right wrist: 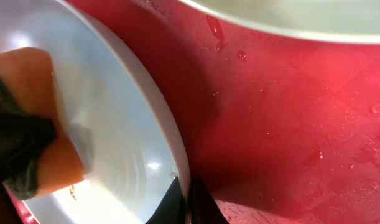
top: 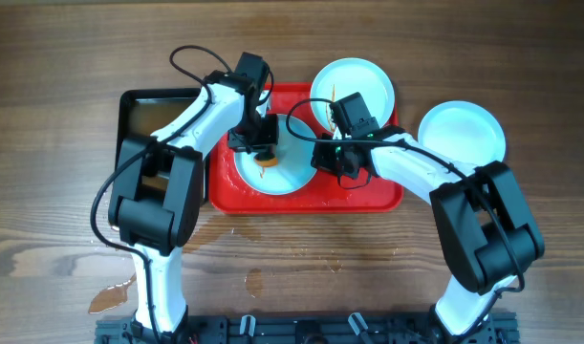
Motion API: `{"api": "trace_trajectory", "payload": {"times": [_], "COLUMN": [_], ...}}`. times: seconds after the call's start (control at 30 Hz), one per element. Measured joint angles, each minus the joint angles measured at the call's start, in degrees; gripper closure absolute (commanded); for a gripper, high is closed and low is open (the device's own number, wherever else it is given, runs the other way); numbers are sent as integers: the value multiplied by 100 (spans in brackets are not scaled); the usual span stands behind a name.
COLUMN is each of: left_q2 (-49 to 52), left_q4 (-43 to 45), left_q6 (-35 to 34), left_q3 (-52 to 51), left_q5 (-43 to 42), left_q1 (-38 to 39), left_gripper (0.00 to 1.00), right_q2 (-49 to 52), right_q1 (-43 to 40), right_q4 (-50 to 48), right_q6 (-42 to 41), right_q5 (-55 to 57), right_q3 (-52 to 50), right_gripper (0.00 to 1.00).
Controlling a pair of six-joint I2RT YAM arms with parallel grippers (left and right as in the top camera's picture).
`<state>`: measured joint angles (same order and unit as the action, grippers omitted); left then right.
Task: Clean dirty plates on tray and stack at the side
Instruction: 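Scrub the held plate with the sponge using the left gripper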
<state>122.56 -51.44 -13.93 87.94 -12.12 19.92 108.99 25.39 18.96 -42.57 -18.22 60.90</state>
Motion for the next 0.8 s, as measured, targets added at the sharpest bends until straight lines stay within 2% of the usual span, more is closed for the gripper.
{"api": "trace_trajectory", "payload": {"times": [0.07,0.2,0.3,0.4,0.43,0.5,0.7,0.8], "left_q2": [24,136,179,153,63,44,44,44], "left_q4": [-319,-927,-992,-667,-415,-138,448,339], "left_q6": [214,1261,1676,1137,474,142,-603,-337], "left_q3": [48,46,42,42,96,105,107,114], "left_q5": [-118,-1036,-1296,-632,232,756,1937,1941], "left_q1": [-9,-13,-9,11,48,63,225,334], "left_gripper": [96,96,96,96,96,96,96,96], "right_q2": [0,0,0,9,9,9,20,20], "right_q1": [2,2,0,0,0,0,2,0], "right_q4": [-2,-17,-24,-66,-66,-66,-138,-122], "right_q6": [20,22,20,17,17,17,17,17], "right_q5": [0,0,0,4,4,4,0,2], "right_q3": [0,0,0,0,0,0,0,0], "right_gripper": [96,96,96,95,96,96,96,96]}}
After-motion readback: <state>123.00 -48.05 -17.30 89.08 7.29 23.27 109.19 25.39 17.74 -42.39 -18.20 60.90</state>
